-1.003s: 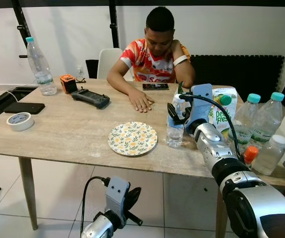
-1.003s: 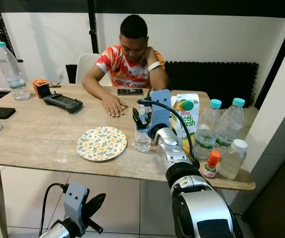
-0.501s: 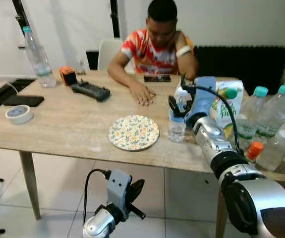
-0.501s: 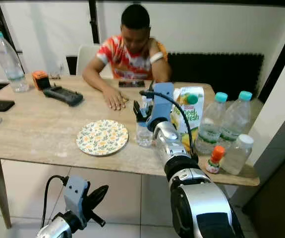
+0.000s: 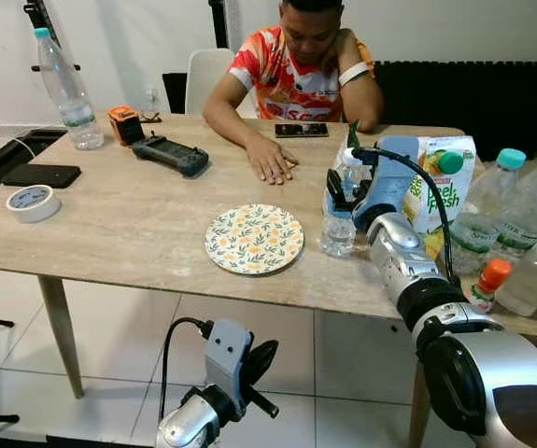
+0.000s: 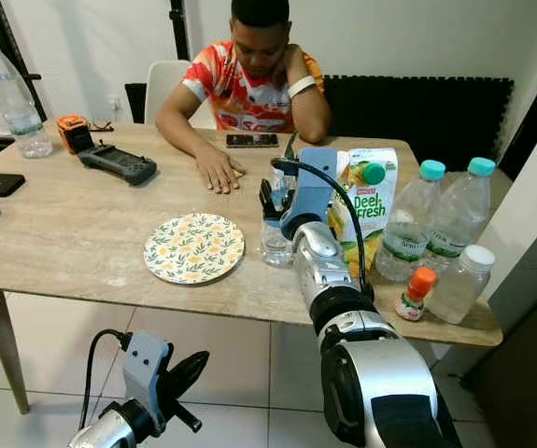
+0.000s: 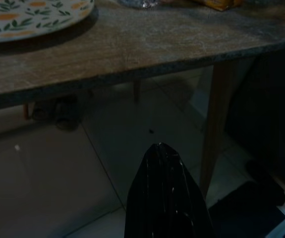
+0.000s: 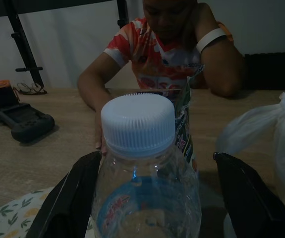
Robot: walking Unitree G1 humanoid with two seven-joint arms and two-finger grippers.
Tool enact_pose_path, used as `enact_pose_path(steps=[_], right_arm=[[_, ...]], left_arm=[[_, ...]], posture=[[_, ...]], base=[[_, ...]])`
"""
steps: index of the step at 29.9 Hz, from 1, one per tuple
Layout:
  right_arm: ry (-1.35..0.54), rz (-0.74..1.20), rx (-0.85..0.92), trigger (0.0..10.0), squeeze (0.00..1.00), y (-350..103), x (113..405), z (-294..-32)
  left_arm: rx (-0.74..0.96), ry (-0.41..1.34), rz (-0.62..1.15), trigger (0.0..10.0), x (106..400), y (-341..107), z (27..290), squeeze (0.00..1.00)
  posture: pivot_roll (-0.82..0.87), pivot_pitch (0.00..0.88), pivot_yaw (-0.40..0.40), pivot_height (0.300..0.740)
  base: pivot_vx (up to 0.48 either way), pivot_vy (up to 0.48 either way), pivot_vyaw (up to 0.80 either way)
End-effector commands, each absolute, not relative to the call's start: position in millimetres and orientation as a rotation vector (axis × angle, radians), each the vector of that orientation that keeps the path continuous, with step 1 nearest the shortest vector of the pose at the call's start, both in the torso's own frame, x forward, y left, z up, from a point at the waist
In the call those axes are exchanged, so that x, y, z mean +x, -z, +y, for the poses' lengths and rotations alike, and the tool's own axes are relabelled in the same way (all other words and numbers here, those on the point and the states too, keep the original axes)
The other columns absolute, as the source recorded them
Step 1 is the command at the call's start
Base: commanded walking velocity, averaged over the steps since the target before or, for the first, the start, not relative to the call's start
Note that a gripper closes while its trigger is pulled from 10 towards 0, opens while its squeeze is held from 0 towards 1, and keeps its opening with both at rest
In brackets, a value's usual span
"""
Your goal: Restocking fridge
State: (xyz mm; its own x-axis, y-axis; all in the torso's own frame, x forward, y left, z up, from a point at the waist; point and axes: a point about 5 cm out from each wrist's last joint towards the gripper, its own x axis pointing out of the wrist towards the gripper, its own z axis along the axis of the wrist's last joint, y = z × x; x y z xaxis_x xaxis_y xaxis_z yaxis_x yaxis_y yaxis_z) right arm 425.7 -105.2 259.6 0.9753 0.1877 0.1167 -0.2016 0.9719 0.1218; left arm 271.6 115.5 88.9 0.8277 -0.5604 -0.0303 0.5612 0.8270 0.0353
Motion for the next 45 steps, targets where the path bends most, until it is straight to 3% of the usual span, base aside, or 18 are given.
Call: enact_pose_path(steps=[1,21,22,23,24,25,26,45], right_arm=[[-0.192,-0.101,0.135,10.0,0.0,-260.0,426.1,-104.6],[-0.233,-0.089,0.116,10.0,0.0,-261.0,426.0,-101.2],[-0.234,-0.084,0.113,5.1,0.0,-260.3,426.0,-101.1],[-0.235,-0.082,0.111,5.1,0.0,-259.9,426.0,-101.1],[-0.236,-0.079,0.115,3.4,0.0,-259.4,426.0,-101.2],[-0.236,-0.078,0.119,3.4,0.0,-259.1,426.0,-101.3],[-0.236,-0.077,0.121,0.0,0.0,-258.8,426.0,-101.4],[-0.238,-0.093,0.179,0.0,0.0,-261.2,426.6,-113.1]], left_arm=[[0.051,0.611,0.048,10.0,266.2,-84.0,114.2,0.0],[0.052,0.605,0.061,10.0,268.2,-86.6,113.6,0.0],[0.051,0.604,0.06,10.0,268.5,-87.0,113.8,0.0],[0.051,0.604,0.059,10.0,268.6,-87.2,113.9,0.0],[0.051,0.603,0.059,10.0,268.6,-87.4,113.9,0.0],[0.051,0.603,0.059,10.0,268.7,-87.5,114.0,0.0],[0.051,0.602,0.058,10.0,268.9,-87.7,114.0,0.0],[0.057,0.586,0.047,10.0,278.0,-91.2,116.0,0.0]], posture=[[0.09,0.221,0.027,0.74],[0.1,0.211,0.026,0.74],[0.1,0.21,0.025,0.74],[0.1,0.21,0.025,0.74],[0.1,0.209,0.025,0.74],[0.1,0.208,0.025,0.74],[0.1,0.207,0.024,0.74],[0.09,0.176,0.032,0.74]], base=[[0.0,0.0,0.0],[0.0,0.0,0.0],[0.0,0.0,0.0],[0.0,0.0,0.0],[0.0,0.0,0.0],[0.0,0.0,0.0],[0.0,0.0,0.0],[0.0,0.0,0.0]])
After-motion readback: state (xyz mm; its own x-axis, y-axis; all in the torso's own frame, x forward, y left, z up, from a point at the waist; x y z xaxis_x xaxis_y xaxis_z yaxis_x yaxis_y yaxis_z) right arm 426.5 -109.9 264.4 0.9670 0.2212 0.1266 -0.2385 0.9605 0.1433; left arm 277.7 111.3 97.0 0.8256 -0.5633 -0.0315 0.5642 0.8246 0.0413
